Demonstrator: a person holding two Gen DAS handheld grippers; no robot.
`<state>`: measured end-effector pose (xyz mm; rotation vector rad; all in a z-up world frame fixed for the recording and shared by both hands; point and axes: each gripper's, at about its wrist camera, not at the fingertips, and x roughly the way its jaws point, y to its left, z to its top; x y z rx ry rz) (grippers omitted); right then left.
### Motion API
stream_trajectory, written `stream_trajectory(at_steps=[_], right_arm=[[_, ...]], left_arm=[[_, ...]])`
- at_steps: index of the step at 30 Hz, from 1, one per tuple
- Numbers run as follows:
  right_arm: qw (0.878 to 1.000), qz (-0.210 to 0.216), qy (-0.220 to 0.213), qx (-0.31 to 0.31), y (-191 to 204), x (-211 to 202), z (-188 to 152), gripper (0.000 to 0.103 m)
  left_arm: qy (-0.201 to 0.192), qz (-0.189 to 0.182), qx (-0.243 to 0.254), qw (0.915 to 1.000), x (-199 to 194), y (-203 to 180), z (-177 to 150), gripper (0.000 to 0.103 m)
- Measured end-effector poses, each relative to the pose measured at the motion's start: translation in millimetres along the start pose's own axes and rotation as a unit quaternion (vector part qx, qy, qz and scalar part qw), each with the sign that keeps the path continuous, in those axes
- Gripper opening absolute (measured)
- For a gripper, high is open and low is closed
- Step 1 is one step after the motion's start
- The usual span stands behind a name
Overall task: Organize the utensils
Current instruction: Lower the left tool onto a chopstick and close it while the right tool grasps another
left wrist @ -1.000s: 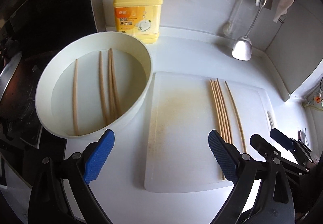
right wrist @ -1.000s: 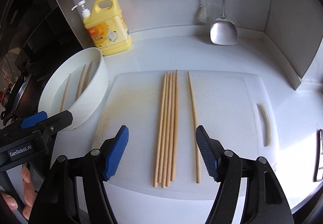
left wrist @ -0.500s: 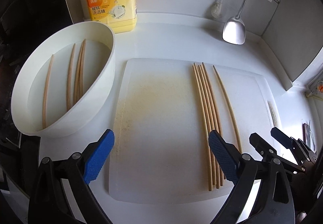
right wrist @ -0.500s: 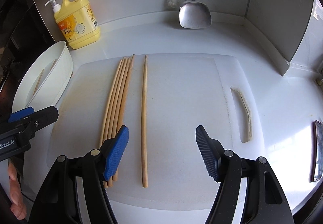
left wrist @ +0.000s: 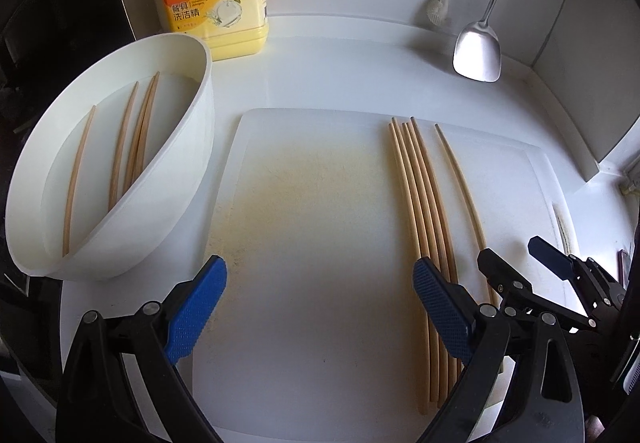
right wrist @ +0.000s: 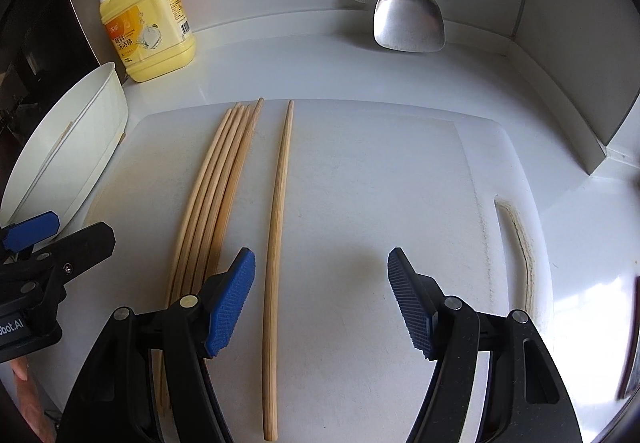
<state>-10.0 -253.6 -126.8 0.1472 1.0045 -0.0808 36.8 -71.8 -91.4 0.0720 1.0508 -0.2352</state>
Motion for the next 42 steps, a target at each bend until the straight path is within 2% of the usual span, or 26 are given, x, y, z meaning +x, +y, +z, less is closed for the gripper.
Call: stream_trajectory(at_steps=[13,24,33,38,42], right_arm=[[0.999,-0.031,-0.018,-0.031,-3,4,1,0.066],[0.999,-0.043,-0.019,-0.021,-16,4,2,0.066],[0.999,-0.034,-0.016,-0.01,-18,5,4,0.066],[0.999,-0.031,-0.016,-0.01,-18,6,6,0.066],[0.999,-0.028,-0.017,-0.014,-17,7,6,0.066]], left_arm=[[-0.004,-0.001,0.015,0.9999,13,-16,1,0.093],[0.01,0.011,0.037,0.9992,29,-29,0,0.093],[0.009,0.009,0.036,0.9993,34,-26,1,0.093],[0.013,0.012,0.028,0.9994,39,-26,2,0.096],[0.012,0.025,0.027,0.9992,42,-26,2,0.096]])
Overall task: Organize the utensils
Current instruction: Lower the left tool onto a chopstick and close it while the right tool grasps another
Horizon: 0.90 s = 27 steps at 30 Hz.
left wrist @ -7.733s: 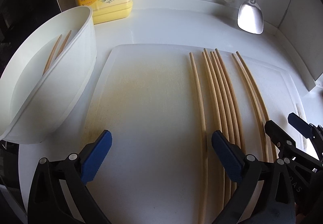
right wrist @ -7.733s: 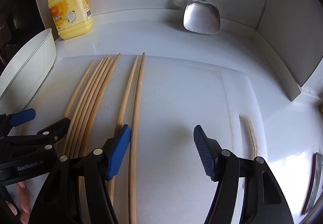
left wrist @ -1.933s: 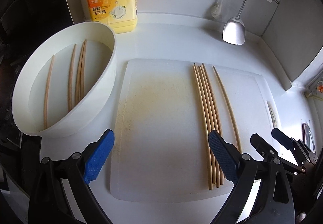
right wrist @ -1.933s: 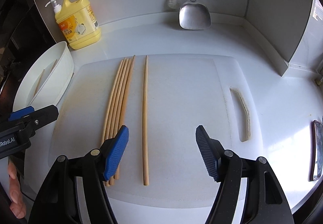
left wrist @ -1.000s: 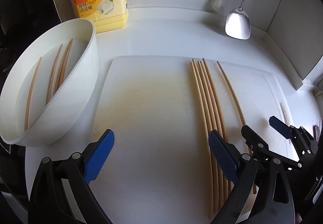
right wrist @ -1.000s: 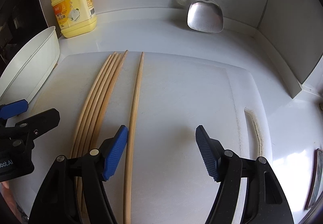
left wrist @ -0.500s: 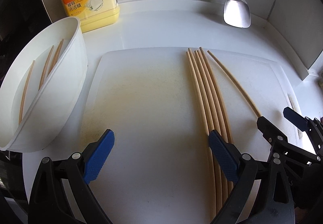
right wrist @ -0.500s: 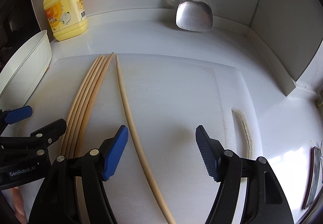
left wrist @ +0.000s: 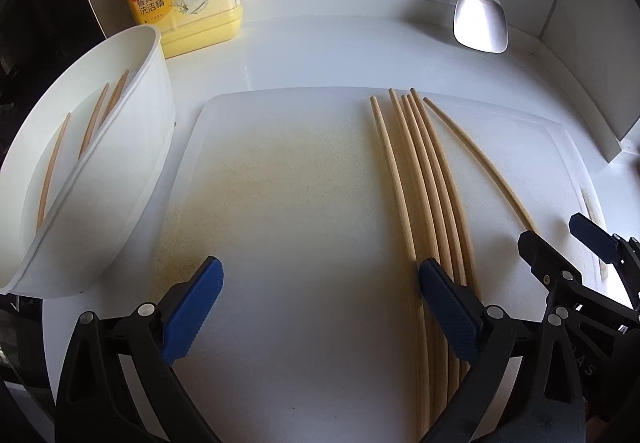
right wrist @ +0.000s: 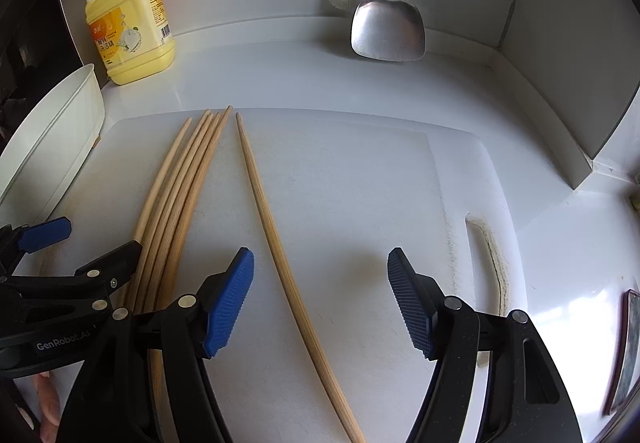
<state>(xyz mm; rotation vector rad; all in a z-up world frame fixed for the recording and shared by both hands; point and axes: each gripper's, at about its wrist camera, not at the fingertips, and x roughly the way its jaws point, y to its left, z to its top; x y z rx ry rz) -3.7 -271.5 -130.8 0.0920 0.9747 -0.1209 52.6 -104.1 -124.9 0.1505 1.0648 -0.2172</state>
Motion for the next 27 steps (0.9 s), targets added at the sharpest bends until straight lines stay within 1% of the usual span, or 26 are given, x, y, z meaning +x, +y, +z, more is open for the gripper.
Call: stream_trajectory(at_steps=[6,9,12,15,16,17,18,19,20,21,22,23,24,26,27], right_arm=[[1.0,0.004,-0.002,-0.009,2,1,2,0.066],[1.0,0.008,-0.004,-0.012,4,2,2,0.066],[1.0,0.012,-0.006,-0.017,5,3,3,0.064],[1.0,0.019,-0.006,-0.02,6,3,3,0.058],[1.0,0.02,-0.007,-0.023,7,3,3,0.057],[0.999,0.021,-0.008,-0.025,8,2,2,0.057],[0.999,0.021,-0.01,-0.027,9,3,2,0.057],[0.999,0.021,-0.013,-0.028,9,3,3,0.056],[0.999,0.022,-0.015,-0.031,11,4,3,0.054],[0.999,0.024,-0.017,-0.035,12,4,4,0.048],[0.999,0.027,-0.018,-0.041,15,4,5,0.044],[0.998,0.029,-0.019,-0.049,18,3,5,0.037],[0.998,0.031,-0.021,-0.056,21,3,4,0.031],[0.997,0.033,-0.022,-0.063,24,3,4,0.026],[0.997,0.036,-0.023,-0.063,25,3,4,0.024]], left_arm=[[0.001,-0.004,-0.03,0.9995,2,13,-1,0.097],[-0.006,0.008,-0.031,0.9995,1,13,-2,0.096],[-0.006,0.008,-0.036,0.9993,0,14,-3,0.095],[-0.008,0.001,-0.038,0.9992,-1,13,-3,0.087],[-0.012,0.001,-0.036,0.9993,-2,11,-4,0.082],[-0.016,0.0,-0.034,0.9993,-4,9,-5,0.073],[-0.019,0.001,-0.033,0.9993,-5,7,-5,0.07],[-0.021,0.0,-0.032,0.9993,-5,5,-4,0.064],[-0.022,0.001,-0.031,0.9993,-6,4,-4,0.059],[-0.024,0.0,-0.03,0.9993,-6,2,-4,0.057],[-0.025,-0.002,-0.029,0.9993,-6,1,-3,0.051],[-0.026,-0.003,-0.025,0.9993,-7,-1,-3,0.043],[-0.027,-0.005,-0.019,0.9994,-8,-3,-3,0.039],[-0.028,-0.013,-0.005,0.9995,-8,-8,-2,0.025],[-0.027,-0.016,0.002,0.9995,-8,-10,-2,0.022]])
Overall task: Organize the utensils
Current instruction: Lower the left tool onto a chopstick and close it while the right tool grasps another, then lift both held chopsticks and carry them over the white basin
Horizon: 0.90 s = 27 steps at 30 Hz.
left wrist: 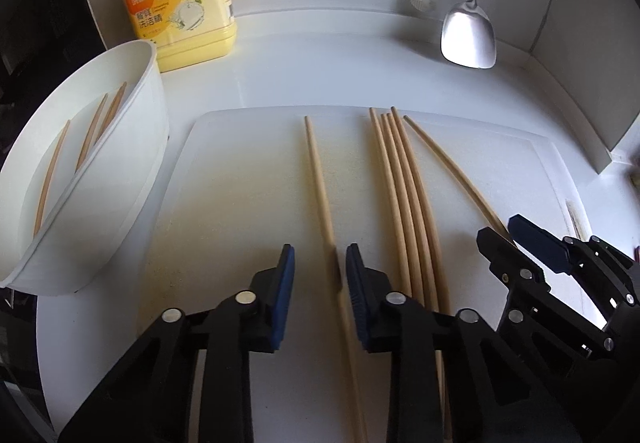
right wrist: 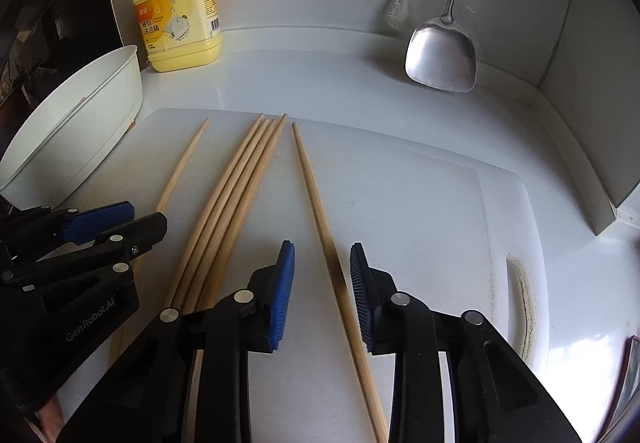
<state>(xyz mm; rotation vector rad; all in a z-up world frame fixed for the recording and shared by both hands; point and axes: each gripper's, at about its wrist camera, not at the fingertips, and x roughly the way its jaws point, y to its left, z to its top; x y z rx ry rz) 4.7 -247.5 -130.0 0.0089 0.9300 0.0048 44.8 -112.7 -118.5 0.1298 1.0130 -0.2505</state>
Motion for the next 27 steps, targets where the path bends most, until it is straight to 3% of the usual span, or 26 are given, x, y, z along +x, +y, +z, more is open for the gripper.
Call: stream_trajectory(at_steps=[2,3,5,12,19,27], right_arm=[[1.0,0.003,0.0,-0.004,1,0,1,0.016],[1.0,0.002,0.001,-0.006,2,0,1,0.008],[1.0,0.0,0.003,-0.009,3,0,2,0.006],[0.998,0.036,0.015,0.049,-11,-5,0,0.006],[0.994,0.058,-0.004,0.094,-16,-35,4,0.006],[0.993,0.082,-0.042,0.071,22,-81,34,0.006]], left_arm=[[0.002,-0.005,0.006,1.0,0,-2,1,0.009],[0.004,-0.006,0.008,0.9999,1,-3,1,0.009],[0.006,-0.013,0.005,0.9999,1,-2,2,0.007],[0.023,-0.042,-0.009,0.9988,-3,6,3,0.007],[0.004,-0.064,-0.006,0.9979,-38,17,4,0.007],[-0.039,-0.06,-0.017,0.9973,-95,64,12,0.007]])
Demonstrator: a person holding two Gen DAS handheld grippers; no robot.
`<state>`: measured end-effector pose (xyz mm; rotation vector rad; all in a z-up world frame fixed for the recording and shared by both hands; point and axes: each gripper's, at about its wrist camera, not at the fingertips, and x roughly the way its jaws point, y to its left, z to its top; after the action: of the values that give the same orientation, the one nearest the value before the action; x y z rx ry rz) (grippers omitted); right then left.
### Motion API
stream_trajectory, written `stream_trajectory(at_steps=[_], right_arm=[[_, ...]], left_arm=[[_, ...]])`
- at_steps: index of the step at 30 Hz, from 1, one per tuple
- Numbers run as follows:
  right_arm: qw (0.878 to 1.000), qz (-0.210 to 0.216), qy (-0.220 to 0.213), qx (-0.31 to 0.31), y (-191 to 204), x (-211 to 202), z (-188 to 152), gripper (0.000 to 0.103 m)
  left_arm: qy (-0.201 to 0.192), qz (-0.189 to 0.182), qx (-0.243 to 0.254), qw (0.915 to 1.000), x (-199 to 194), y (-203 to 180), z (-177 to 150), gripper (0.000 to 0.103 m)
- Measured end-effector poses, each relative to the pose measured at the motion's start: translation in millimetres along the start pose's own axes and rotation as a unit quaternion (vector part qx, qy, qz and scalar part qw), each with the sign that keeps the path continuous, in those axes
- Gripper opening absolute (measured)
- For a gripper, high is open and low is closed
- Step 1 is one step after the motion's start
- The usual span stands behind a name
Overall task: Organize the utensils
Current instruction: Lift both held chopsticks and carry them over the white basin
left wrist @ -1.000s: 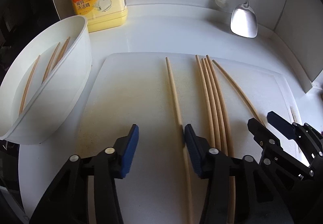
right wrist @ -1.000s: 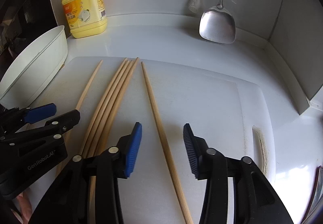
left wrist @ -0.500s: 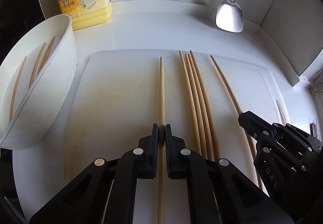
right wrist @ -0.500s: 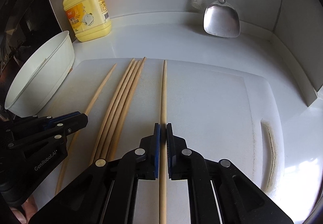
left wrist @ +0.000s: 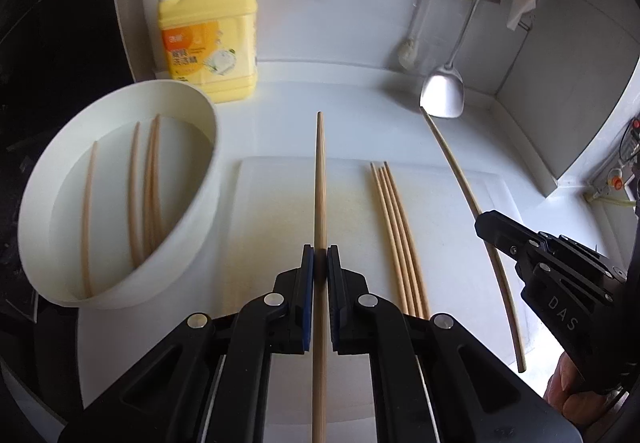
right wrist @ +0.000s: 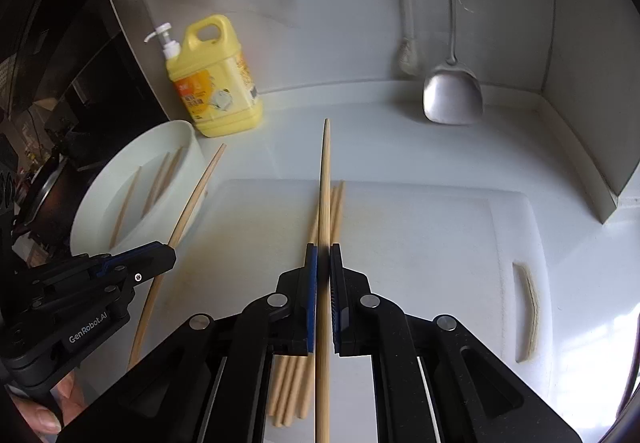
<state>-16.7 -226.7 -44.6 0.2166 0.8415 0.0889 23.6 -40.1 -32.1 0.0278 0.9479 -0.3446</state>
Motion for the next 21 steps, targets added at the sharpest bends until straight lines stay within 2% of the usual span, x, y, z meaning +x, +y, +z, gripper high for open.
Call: stream_trajectory(at_steps=[6,11,16,21], right_arm=[[0.998,0.039,-0.012,-0.038,59,-4,27,0.006],[0.995,0.073,-0.017,-0.073,117,3,51,0.006],[0.989,0.095,-0.017,-0.11,174,23,74,0.006],[0.987,0.098,-0.007,-0.128,218,60,95,0.006]], left_arm=[[-0.033,0.038,-0.041,0.9979,-39,61,16,0.007],[-0.058,0.072,-0.079,0.9926,-62,120,30,0.007],[-0.07,0.094,-0.096,0.9885,-70,173,41,0.007],[-0.06,0.099,-0.11,0.9872,-55,215,53,0.007]])
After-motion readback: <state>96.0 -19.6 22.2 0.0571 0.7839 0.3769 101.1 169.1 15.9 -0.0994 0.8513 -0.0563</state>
